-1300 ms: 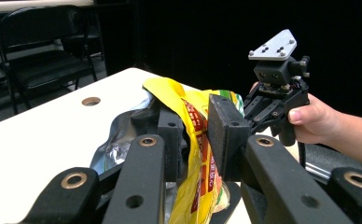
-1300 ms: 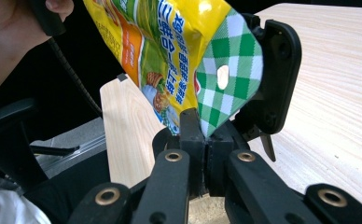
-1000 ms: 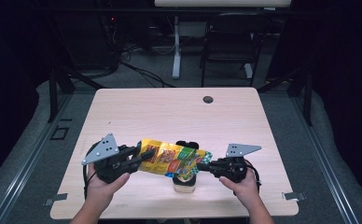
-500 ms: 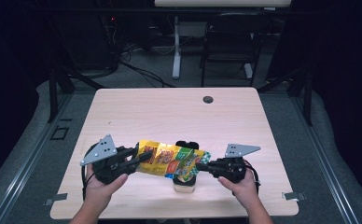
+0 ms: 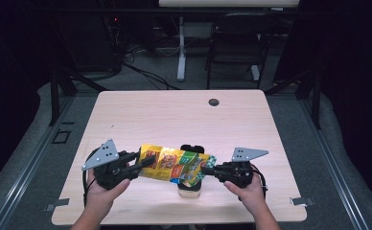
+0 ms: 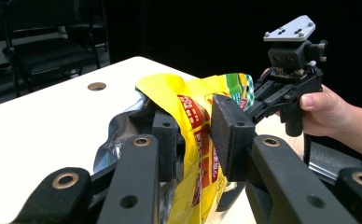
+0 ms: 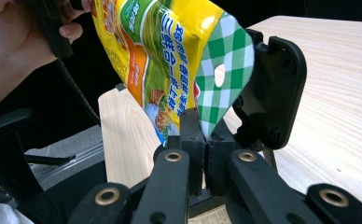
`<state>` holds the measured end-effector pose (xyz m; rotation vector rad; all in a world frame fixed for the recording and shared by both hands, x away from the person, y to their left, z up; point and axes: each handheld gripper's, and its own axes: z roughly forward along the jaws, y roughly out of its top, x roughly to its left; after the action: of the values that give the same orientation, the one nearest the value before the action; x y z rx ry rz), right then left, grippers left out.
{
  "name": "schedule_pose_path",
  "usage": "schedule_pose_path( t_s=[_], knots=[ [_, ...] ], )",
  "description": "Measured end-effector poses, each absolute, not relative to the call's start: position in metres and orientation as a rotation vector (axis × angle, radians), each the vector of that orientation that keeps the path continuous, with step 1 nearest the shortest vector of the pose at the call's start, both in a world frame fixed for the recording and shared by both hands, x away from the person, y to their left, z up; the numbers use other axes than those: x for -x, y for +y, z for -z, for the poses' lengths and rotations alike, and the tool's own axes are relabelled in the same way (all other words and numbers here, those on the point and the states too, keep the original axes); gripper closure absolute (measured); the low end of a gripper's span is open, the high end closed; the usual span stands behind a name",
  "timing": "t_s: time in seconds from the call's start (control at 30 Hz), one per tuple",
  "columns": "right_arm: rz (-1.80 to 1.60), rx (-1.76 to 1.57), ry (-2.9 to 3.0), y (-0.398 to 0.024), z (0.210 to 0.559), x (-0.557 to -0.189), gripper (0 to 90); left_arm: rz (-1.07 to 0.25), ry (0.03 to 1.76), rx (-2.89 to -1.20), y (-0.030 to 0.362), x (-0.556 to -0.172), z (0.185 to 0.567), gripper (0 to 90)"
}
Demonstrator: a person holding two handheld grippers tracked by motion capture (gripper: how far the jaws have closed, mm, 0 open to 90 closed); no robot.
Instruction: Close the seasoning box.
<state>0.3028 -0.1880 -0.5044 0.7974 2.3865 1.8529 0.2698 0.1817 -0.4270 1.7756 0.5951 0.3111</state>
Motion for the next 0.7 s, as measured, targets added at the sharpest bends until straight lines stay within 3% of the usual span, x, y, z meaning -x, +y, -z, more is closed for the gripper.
schedule_pose_path(
  t_s=[0.7],
  knots=[
    [-1.806, -0.775, 2.449, -0.179, 0.514, -0.303, 86.3, -0.307, 0.626, -1.755, 0.200, -0.265, 0.440, 71.9]
  ],
)
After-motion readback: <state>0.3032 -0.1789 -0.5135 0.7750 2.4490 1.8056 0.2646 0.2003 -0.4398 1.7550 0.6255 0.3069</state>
